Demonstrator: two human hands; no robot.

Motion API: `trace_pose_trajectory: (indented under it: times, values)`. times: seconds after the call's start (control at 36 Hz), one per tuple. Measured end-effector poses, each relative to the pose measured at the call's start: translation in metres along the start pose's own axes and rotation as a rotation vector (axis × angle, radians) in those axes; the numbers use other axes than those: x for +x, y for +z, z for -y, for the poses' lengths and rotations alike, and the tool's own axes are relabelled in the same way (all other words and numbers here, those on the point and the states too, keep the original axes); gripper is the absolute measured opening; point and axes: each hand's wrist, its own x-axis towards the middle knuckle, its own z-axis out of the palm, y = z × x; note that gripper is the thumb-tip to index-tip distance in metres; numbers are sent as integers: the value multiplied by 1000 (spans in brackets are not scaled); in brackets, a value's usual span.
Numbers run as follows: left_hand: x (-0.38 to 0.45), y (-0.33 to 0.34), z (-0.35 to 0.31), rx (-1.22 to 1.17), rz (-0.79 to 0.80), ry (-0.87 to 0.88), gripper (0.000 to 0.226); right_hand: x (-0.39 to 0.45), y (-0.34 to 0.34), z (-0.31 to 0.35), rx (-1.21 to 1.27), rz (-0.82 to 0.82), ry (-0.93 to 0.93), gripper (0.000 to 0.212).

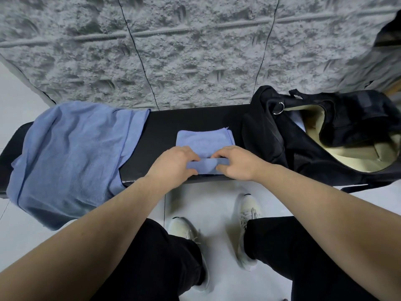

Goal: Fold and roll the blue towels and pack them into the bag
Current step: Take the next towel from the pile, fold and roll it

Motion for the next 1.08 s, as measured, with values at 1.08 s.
trace_pose_trajectory:
  times: [1.08]
  values:
    - [6,4,-9,79,73,129,30,-5,-1,4,31,108,-27,11]
